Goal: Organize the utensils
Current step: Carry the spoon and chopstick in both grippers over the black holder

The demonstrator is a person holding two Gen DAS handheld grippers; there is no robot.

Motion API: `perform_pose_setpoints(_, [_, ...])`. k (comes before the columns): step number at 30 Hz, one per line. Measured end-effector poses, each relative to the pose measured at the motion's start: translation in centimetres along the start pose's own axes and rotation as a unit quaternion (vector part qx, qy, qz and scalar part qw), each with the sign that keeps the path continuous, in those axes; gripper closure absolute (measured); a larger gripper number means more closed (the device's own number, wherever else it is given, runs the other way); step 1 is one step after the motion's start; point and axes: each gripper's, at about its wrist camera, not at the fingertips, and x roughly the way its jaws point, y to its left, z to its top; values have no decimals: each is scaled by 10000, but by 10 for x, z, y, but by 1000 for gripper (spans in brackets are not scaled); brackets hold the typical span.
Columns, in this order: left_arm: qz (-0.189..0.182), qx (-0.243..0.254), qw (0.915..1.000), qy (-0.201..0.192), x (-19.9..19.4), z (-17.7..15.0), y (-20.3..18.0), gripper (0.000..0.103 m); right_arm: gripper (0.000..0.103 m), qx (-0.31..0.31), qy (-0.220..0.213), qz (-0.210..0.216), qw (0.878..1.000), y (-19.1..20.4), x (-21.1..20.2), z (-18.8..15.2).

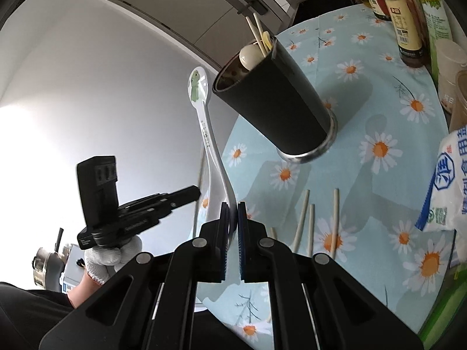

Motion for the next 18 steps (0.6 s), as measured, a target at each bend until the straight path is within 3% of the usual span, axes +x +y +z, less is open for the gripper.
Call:
perform_pose_setpoints(5, [-375,-11,9980,-507,-19,14,0,99,96,-217,-209,-107,9995,14,4,17])
perform_pose_setpoints(10, [-536,-51,9939,-966,-32,30,-2,99,96,-451,-708,-338,9959,24,-2,34])
perform_pose_setpoints(18, [-758,-182,9803,-1813,-49,61,-14,99,96,-891,-1103,-567,9883,37,-9,58])
